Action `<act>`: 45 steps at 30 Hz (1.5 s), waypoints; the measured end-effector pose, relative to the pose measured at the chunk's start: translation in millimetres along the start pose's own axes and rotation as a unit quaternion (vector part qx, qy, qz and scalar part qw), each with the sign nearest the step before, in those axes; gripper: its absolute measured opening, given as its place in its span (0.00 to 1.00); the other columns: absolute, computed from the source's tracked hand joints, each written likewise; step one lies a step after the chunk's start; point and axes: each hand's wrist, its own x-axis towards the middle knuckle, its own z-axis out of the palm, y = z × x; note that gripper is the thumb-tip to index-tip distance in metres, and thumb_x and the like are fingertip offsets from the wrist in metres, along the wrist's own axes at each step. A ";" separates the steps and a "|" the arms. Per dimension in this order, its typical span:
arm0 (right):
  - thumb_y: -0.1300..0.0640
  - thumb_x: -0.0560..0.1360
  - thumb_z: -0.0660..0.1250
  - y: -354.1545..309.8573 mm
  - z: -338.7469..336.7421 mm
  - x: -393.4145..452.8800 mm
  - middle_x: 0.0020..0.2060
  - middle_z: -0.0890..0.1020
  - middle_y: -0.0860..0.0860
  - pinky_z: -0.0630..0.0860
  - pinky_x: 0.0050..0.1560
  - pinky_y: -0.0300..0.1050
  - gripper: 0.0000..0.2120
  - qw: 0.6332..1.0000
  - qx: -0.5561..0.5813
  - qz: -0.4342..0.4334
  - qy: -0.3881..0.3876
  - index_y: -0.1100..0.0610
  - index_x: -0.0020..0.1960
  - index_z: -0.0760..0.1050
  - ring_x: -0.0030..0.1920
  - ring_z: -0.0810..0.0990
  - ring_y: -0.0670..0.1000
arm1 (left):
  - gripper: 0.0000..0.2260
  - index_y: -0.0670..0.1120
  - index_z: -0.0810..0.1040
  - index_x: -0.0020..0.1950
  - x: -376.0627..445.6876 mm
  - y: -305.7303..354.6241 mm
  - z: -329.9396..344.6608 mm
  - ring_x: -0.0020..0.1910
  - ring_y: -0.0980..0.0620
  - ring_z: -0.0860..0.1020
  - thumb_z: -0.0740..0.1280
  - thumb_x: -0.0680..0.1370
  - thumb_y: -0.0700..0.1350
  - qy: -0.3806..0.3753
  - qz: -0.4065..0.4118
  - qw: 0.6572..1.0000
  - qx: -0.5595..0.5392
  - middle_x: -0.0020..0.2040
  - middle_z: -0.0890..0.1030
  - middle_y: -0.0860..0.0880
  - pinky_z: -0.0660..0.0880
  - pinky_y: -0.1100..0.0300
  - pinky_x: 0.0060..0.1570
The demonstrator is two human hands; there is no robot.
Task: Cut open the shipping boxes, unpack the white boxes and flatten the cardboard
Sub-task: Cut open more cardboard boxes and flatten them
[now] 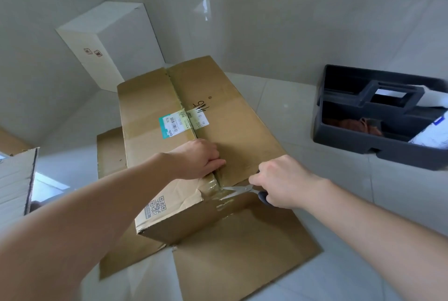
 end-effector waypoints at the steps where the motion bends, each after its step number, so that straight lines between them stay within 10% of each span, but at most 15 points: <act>1: 0.54 0.74 0.62 -0.7 0.3 0.6 0.40 0.77 0.51 0.69 0.34 0.43 0.06 1.000 -0.005 0.002 0.002 0.53 0.47 0.77 0.38 0.75 0.54 | 0.20 0.44 0.73 0.37 -0.4 -0.1 -0.1 0.39 0.50 0.70 0.55 0.82 0.54 0.000 0.000 1.000 -0.001 0.35 0.71 0.51 0.72 0.52 0.49; 13: 0.60 0.73 0.63 -7.7 0.4 10.7 0.34 0.72 0.48 0.53 0.26 0.39 0.08 0.998 -0.056 -0.021 -0.003 0.50 0.46 0.79 0.33 0.70 0.52 | 0.19 0.45 0.72 0.36 1.2 -2.8 -0.3 0.41 0.48 0.72 0.56 0.82 0.55 -0.004 0.010 1.000 -0.001 0.34 0.69 0.53 0.72 0.50 0.49; 38: 0.54 0.76 0.60 -24.0 21.9 -6.9 0.35 0.75 0.49 0.58 0.28 0.42 0.04 0.999 -0.001 0.004 0.041 0.50 0.44 0.71 0.36 0.76 0.54 | 0.16 0.52 0.68 0.33 4.9 1.4 -16.1 0.38 0.48 0.74 0.58 0.80 0.54 -0.065 -0.051 0.996 -0.016 0.37 0.73 0.53 0.73 0.53 0.41; 45: 0.50 0.73 0.61 -19.4 26.0 -23.0 0.38 0.78 0.50 0.53 0.28 0.42 0.06 0.997 -0.017 0.046 0.065 0.51 0.45 0.74 0.39 0.79 0.54 | 0.09 0.47 0.73 0.52 8.4 13.9 -13.9 0.48 0.47 0.73 0.62 0.77 0.50 0.002 -0.171 0.984 0.056 0.48 0.75 0.48 0.70 0.55 0.42</act>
